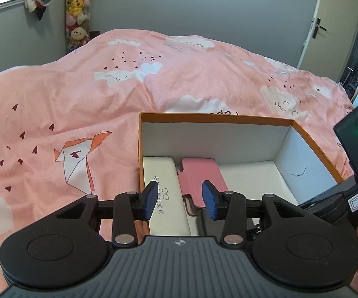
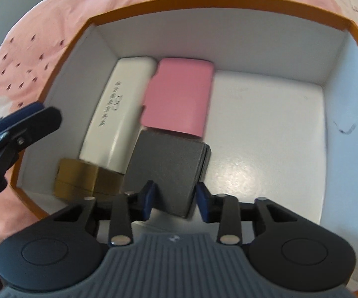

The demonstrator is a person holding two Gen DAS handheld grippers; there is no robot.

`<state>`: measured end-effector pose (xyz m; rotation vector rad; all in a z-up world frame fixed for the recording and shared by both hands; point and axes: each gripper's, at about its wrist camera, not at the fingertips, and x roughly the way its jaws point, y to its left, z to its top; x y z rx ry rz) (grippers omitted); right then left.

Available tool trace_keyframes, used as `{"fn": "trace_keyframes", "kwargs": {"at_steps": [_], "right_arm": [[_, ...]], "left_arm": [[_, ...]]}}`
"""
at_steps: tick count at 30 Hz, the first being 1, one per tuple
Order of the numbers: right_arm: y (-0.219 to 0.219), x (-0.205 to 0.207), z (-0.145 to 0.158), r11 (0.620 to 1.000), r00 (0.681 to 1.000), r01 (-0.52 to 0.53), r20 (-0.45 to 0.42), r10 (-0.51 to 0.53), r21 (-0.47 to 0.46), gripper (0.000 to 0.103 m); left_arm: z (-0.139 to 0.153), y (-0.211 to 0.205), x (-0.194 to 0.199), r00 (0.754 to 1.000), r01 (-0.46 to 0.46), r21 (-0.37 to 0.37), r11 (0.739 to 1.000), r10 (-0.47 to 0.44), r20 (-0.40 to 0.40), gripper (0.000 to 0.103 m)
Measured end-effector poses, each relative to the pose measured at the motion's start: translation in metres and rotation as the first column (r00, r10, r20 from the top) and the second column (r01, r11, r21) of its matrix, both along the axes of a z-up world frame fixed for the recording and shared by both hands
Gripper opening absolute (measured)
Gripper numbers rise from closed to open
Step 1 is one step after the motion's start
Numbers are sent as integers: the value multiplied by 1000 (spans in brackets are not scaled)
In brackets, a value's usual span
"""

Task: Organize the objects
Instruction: 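Lower the dark grey box into the orange box and open the right gripper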

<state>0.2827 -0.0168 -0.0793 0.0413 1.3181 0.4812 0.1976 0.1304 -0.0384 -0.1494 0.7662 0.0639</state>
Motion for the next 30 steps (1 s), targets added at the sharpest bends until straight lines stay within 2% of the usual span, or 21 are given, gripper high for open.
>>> {"fn": "trace_keyframes", "kwargs": {"at_steps": [3,8,11,14,18,23,26,30], "right_arm": [[7,-2,2,999,999,-47,16,47,-5,33],[13,1,1,994,994,-111,24,111,-9,33],[12,3,0,994,994,-108,10,108,-1,33],[10,3,1,995,995,-95,1,95,2,34],[8,3,14,997,995,-75,68,75,2,37],[9,18,18,999,995,15,103,-20,45,37],[14,27,14,996,994,51,95,-58,70,27],[27,35,6,997,994,42,100,-47,61,23]], "left_arm": [[0,0,-2,1000,-4,0,1000,4,4,49],[1,5,-4,1000,-11,-30,1000,11,6,49],[3,5,-5,1000,-12,-34,999,12,8,49],[3,5,-6,1000,-11,-34,999,11,8,49],[4,5,-5,1000,-18,-49,999,18,7,49],[3,4,6,1000,-21,-31,999,21,-4,49],[3,5,11,1000,-21,-24,1000,21,-4,49],[1,8,14,1000,-25,-40,999,25,-2,49]]}}
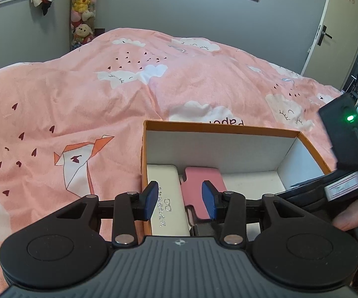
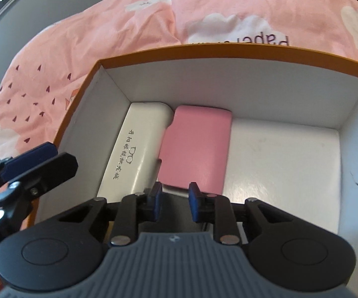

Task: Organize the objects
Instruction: 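Lower the dark grey box into the orange box and open the right gripper, then move both grippers back to the pile of items beside the orange box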

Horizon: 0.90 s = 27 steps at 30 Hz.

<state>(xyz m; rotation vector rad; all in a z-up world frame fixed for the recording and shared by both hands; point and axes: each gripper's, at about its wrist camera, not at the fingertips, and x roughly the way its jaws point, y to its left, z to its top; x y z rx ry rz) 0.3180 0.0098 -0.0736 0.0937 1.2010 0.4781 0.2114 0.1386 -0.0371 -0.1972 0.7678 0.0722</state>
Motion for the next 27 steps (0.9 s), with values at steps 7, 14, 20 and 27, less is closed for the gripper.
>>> {"fn": "trace_keyframes", "kwargs": {"at_steps": [7,14,20,27], "right_arm": [[14,1,-2,995,996,-91,-17,90,-42,23],[6,1,-3,997,994,-78,-78,76,-15,23],[8,-7,-3,995,992,-96,-88,93,-25,23],[0,-29,23,997,996,-69,61,70,-23,25]], "left_arm": [[-3,0,1,1000,-3,-9,1000,3,-3,49],[-1,1,-2,1000,-5,-14,1000,5,-2,49],[1,-2,-4,1000,-2,-2,1000,2,-6,49],[22,-11,-25,999,30,11,999,-30,37,49]]}}
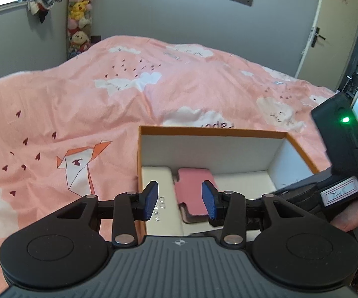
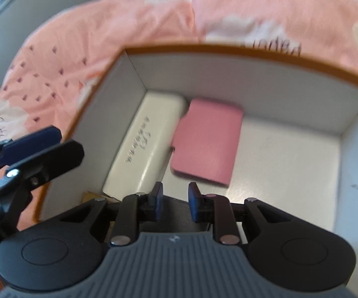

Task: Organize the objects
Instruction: 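Move both grippers back to the pile of items beside the orange box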

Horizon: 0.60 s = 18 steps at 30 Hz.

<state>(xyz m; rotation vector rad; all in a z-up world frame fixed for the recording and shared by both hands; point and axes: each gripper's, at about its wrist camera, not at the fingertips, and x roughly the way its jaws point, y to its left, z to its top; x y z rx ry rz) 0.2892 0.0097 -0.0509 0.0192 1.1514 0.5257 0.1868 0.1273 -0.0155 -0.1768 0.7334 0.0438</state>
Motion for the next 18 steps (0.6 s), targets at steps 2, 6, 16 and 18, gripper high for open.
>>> {"fn": "trace_keyframes", "kwargs": {"at_steps": [2,6,16,18], "right_arm": [[-10,-14,17,1000,998,9,57,-11,25,25],[-32,-55,48,998,983,24,178,-33,54,25],[-66,-168,52,996,960,56,269,-72,67,29],[-66,-184,39,998,968,52,242,-62,47,29]], "left_arm": [[8,-6,-10,1000,23,-7,1000,-23,14,49],[23,-19,-36,997,74,-28,997,-73,37,49],[0,-53,-102,970,150,-65,987,-159,-184,45],[-11,-58,-116,955,169,-63,984,-179,-239,45]]}}
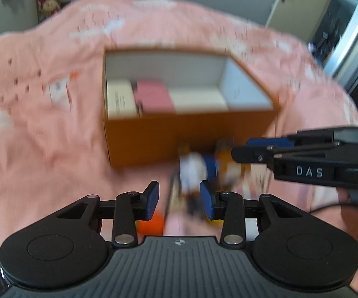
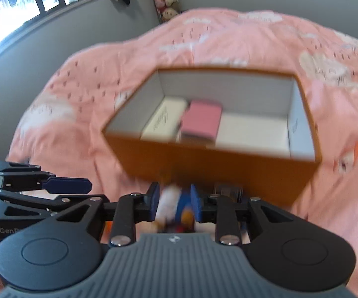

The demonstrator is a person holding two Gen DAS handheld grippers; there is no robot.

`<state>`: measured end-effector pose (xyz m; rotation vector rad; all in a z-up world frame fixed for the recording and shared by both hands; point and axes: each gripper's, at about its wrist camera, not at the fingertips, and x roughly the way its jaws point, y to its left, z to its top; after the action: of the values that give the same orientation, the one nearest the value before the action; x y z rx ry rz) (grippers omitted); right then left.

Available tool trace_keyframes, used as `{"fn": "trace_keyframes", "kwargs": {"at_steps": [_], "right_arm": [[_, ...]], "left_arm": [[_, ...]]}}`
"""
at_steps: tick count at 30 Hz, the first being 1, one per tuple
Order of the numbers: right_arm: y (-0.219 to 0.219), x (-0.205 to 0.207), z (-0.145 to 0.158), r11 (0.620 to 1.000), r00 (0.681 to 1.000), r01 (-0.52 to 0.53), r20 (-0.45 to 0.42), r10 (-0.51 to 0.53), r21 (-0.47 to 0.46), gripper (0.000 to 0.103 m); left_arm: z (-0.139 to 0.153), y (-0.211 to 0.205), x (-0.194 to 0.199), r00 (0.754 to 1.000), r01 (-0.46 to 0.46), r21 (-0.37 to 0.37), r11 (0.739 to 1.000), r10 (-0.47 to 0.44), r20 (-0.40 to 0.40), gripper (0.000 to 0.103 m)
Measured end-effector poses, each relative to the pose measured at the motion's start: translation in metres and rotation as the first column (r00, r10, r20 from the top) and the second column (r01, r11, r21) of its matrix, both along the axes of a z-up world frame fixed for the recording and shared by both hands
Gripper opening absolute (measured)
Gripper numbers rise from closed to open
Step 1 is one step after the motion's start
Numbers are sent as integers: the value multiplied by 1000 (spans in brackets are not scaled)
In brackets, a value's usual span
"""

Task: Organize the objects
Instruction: 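Move both grippers back to the pile of items beside the orange box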

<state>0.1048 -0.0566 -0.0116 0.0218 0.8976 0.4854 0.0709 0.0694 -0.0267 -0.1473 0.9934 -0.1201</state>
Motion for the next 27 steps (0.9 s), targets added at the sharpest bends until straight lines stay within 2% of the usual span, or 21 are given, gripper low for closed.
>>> {"fn": "trace_keyframes", "kwargs": {"at_steps": [2,7,12,16,19,23,27], "right_arm": [[-1,-15,-13,1000,1000,-5,-29,5,-28,29],[9,-45,-38,984,995,-71,-77,59,-166,31],[17,-63,-49,963,980,-172,-134,146,-207,39],[27,-70,-58,935,957,-260,-196,216,-242,40],[28,-72,-65,930,947,-281,-228,228,-237,41],[32,-76,-75,920,924,-326,-282,260,-218,41],[35,-74,-86,917,895,-359,-342,286,-172,38]], "left_arm": [[-8,-2,-14,999,19,-2,1000,-19,-44,45],[-18,3,-40,991,1,-24,1000,-4,-130,45],[-19,15,-56,984,-19,-83,996,4,-178,50],[-25,15,-62,975,7,-153,988,-41,-220,51],[-34,8,-63,962,40,-196,980,-91,-256,50],[-44,-3,-60,949,77,-225,971,-141,-282,41],[-47,-5,-58,950,103,-281,954,-178,-258,23]]}}
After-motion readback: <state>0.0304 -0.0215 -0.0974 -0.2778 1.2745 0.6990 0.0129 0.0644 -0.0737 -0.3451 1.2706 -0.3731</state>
